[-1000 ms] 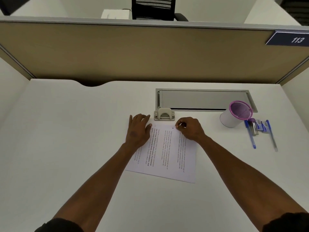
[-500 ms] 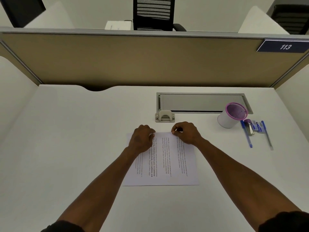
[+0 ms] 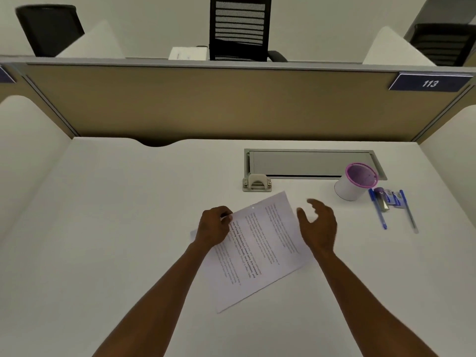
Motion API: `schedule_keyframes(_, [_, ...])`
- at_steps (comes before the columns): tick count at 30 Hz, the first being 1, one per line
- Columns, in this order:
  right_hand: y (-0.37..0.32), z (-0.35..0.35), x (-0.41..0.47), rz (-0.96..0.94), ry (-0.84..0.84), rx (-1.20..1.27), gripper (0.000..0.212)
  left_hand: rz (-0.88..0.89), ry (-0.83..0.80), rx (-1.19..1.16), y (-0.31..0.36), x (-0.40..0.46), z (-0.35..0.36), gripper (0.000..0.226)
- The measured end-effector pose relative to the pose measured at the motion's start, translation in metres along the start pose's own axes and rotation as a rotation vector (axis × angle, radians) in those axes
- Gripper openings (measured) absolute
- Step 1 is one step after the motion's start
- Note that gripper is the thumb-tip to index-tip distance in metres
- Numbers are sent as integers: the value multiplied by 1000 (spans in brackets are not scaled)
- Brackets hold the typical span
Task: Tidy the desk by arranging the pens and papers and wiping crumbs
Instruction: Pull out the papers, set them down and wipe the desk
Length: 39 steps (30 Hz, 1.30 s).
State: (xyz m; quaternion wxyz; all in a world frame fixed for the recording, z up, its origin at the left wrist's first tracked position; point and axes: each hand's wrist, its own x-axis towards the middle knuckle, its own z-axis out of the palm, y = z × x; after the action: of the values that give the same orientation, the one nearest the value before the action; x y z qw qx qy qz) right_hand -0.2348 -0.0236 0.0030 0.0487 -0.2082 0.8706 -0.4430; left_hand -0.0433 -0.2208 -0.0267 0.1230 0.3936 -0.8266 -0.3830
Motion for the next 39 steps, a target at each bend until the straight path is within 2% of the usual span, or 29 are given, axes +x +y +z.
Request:
schedule_keyframes(2, [9, -12, -30, 200, 14, 62, 41, -45, 41, -26, -1, -9, -1, 11])
schedule_keyframes(5, [18, -22, -75, 431, -67, 128, 47, -115, 62, -61, -3, -23, -1, 12])
schedule_keyframes(10, [13, -20, -109, 527, -158, 151, 50, -179, 49, -149, 1, -46, 4, 14])
schedule_keyframes(14, [6, -16, -112, 552, -149, 150, 56, -285, 48, -319, -1, -61, 6, 15])
schedule_keyframes(20, [5, -17, -113, 576, -146, 198, 57, -321, 63, -507, -8, -73, 2, 15])
schedule_keyframes(22, [7, -16, -111, 590, -198, 296, 44, -339, 68, -564, -8, -76, 2, 13])
schedule_keyframes(24, [5, -17, -108, 633, -263, 482, 21, -357, 69, -609, -7, -78, 3, 11])
schedule_keyframes(25, [2, -18, -106, 652, -281, 568, 13, -365, 66, -615, -7, -80, 3, 11])
schedule_keyframes(27, [-1, -18, -101, 643, -269, 642, 18, -371, 58, -604, -7, -82, 4, 11])
schedule_keyframes(33, [-7, -23, -91, 546, -247, 649, 22, -392, 62, -604, -4, -90, 0, 10])
schedule_keyframes(39, [-22, -34, -80, 414, -248, 700, 19, -313, 23, -601, 7, -91, -12, 10])
